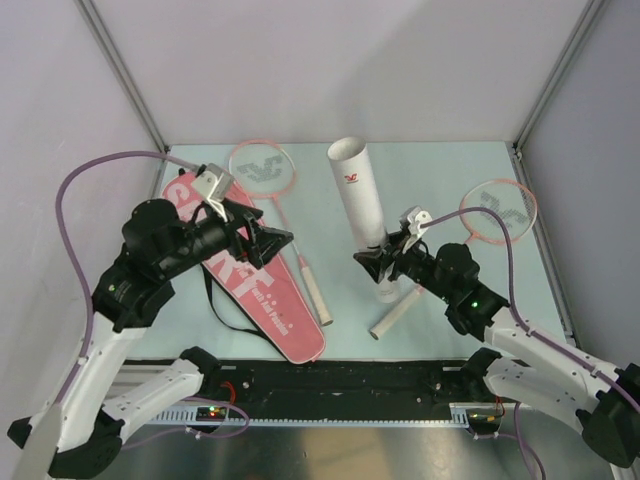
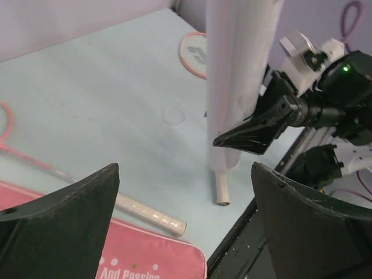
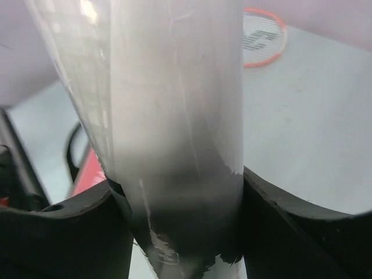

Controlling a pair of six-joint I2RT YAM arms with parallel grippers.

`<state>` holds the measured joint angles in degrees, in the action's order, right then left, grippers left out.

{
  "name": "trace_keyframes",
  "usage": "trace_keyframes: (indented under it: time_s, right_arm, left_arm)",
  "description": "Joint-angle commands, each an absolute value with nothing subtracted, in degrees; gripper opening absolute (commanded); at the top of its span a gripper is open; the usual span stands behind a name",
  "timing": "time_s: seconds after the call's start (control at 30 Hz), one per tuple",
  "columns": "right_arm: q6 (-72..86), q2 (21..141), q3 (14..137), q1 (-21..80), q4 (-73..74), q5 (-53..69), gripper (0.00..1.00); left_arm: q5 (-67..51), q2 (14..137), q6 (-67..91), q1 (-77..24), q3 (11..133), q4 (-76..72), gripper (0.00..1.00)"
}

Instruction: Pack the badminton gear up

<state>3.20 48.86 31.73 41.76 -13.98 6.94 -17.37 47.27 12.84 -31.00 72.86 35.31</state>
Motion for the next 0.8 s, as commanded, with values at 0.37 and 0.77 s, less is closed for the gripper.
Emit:
trace_keyframes:
  time_s: [0.37, 0.77]
  right_arm:
    - [28.9, 58.4, 34.3, 49.5, -45.8, 17.8, 0.5]
    - [28.1, 63.2, 34.3, 51.7, -49.7, 19.8, 0.52]
  left_arm:
    - [-38.6, 53.7, 19.0, -31.9, 60.6, -1.4, 1.0]
    - [-41.6, 58.8, 24.2, -35.2, 55.7, -13.3, 0.96]
